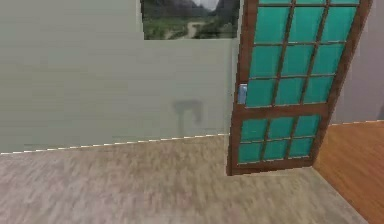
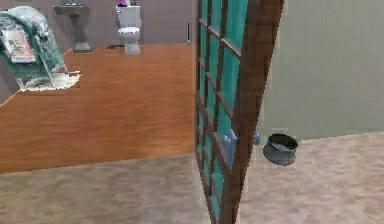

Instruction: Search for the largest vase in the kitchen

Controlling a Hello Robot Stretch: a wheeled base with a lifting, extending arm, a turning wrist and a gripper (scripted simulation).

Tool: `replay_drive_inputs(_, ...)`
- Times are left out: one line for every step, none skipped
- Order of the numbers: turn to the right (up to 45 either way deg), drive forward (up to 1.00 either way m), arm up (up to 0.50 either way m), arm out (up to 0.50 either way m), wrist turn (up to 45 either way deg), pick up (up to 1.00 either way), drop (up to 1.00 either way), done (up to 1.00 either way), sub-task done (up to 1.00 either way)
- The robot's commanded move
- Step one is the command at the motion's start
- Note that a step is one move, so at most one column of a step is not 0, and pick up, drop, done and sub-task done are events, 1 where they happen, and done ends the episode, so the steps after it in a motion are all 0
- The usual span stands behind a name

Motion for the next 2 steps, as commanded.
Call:
replay_drive_inputs(33.0,0.00,0.00,0.00,0.0,0.00,0.00,0.00,0.00)
replay_drive_inputs(0.0,0.45,0.00,0.00,0.0,0.00,0.00,0.00,0.00)
